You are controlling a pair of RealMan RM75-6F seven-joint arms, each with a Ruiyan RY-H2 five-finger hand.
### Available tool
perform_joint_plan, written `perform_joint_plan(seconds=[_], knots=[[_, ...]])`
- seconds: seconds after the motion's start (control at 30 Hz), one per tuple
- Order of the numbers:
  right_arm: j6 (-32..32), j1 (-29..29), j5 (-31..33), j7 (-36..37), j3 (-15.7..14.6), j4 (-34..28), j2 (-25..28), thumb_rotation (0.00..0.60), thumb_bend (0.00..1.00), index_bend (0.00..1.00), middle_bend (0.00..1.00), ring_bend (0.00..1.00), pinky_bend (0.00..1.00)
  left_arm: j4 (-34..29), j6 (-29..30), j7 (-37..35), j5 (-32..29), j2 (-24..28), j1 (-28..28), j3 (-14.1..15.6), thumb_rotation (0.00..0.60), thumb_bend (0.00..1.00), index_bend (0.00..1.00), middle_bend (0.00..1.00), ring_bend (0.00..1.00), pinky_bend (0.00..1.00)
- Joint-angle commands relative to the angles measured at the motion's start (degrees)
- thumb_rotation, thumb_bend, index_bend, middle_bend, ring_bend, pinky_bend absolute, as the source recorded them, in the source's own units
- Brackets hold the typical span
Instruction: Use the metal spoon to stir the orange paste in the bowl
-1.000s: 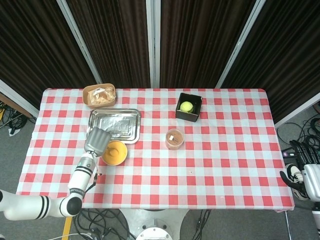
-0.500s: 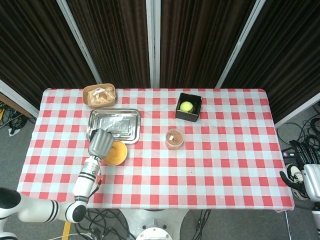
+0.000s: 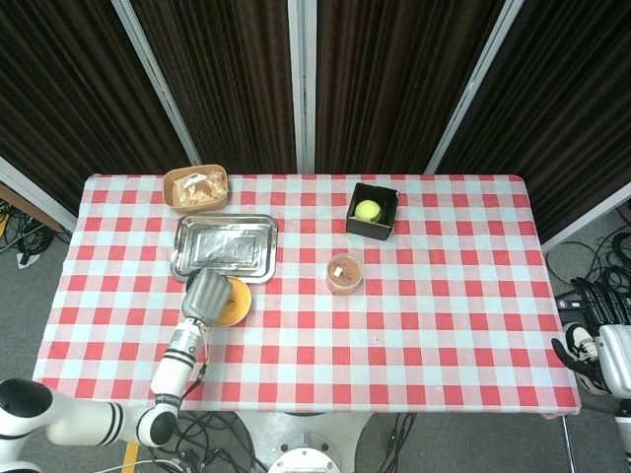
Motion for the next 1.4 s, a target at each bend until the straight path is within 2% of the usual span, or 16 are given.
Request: perform_joint_plan(seconds=[0.03,0.13,0.37,0.63,0.77,0.83,1.03,1.27,1.4], knots=[[0.1,0.0,0.0,0.0,0.0,0.0,0.0,0.600,0.24,0.00,0.07,0.00,0.00,-0.9,-1.2,-3.6,0.6,1.5,0.7,-1.2,0.600,0.49,0.66,0.95,0.94,0.99],[0.1,-0.1,0.0,0.0,0.0,-0.1,0.0,0.600,0.24,0.00,0.07,0.00,0.00,-1.6,-2.4,-8.2,0.7,2.9,1.5,-2.5,0.600,0.49,0.66,0.95,0.94,0.99],[0.2,-0.1,-0.1,-0.1,0.0,-0.1,0.0,0.600,0.24,0.00,0.07,0.00,0.00,-6.4,-8.9,-17.9,-3.8,9.5,2.1,-6.6,0.600,0.49,0.67,0.95,0.94,0.99],[0.2,0.0,-0.2,-0.2,0.1,-0.2,0.0,0.600,0.24,0.00,0.07,0.00,0.00,-8.7,-10.6,-21.4,-4.4,14.0,1.9,-7.2,0.600,0.49,0.66,0.95,0.94,0.99],[0.2,0.1,-0.3,-0.2,0.1,-0.3,0.0,0.600,0.24,0.00,0.07,0.00,0.00,-9.9,-9.4,-19.1,-3.1,14.5,1.3,-5.5,0.600,0.49,0.66,0.95,0.94,0.99],[0.2,0.1,-0.3,-0.2,0.1,-0.2,0.0,0.600,0.24,0.00,0.07,0.00,0.00,-9.4,-7.0,-16.2,-1.0,13.5,1.0,-4.1,0.600,0.49,0.67,0.95,0.94,0.99],[0.4,-0.1,-0.4,0.1,0.0,0.0,-0.1,0.600,0.24,0.00,0.07,0.00,0.00,-3.1,2.2,-5.0,8.9,7.2,0.9,0.7,0.600,0.49,0.67,0.95,0.94,0.99],[0.6,-0.2,-0.4,0.4,-0.1,0.3,-0.1,0.600,0.24,0.00,0.07,0.00,0.00,3.1,6.8,-0.2,17.4,2.4,2.2,3.5,0.600,0.49,0.66,0.95,0.94,0.99],[0.7,-0.3,-0.4,0.5,-0.1,0.4,-0.1,0.600,0.24,0.00,0.07,0.00,0.00,4.4,8.0,3.5,19.6,1.3,3.2,4.4,0.600,0.49,0.67,0.95,0.94,0.99]])
